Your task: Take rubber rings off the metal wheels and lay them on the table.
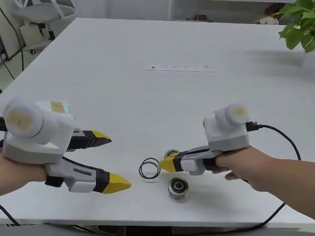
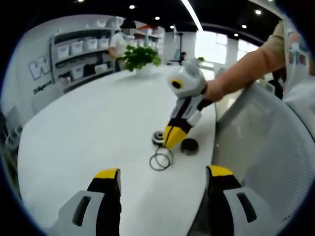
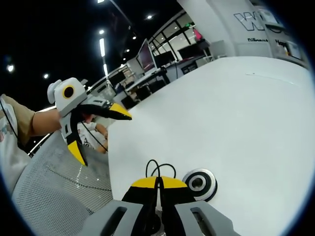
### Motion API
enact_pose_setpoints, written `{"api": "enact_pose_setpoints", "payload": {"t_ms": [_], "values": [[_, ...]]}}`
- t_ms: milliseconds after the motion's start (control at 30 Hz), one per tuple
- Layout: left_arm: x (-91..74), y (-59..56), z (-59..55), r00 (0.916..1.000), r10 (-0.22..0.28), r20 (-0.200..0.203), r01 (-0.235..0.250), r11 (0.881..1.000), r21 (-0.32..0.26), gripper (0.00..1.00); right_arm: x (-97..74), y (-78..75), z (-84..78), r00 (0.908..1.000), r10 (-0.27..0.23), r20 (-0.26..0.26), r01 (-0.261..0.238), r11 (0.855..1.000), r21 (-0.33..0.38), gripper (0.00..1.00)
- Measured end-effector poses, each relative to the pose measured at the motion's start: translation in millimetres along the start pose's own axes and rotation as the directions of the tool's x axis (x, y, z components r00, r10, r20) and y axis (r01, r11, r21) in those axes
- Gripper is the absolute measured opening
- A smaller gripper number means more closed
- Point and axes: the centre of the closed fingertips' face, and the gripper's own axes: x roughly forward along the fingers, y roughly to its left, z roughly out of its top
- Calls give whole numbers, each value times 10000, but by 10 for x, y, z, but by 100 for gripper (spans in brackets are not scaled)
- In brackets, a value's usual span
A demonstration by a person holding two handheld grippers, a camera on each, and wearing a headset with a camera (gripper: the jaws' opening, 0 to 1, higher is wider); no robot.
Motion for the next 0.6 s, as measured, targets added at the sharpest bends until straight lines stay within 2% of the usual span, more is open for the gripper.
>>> {"api": "enact_pose_setpoints", "payload": {"t_ms": [100, 333, 600], "values": [[1, 4, -22, 10000, -9, -52, 9, 10000, -16, 71, 42, -38, 16, 9996, -268, -34, 268, 9996, -1, 0], [-6, 18, -45, 9999, -20, -101, 19, 10000, -52, 71, 101, -78, 11, 9983, -541, -232, 536, 9983, -242, 0], [-13, 31, -75, 9998, -22, -174, 20, 9999, -114, 70, 119, -32, -30, 9973, -505, -533, 471, 9969, -627, 3]]}}
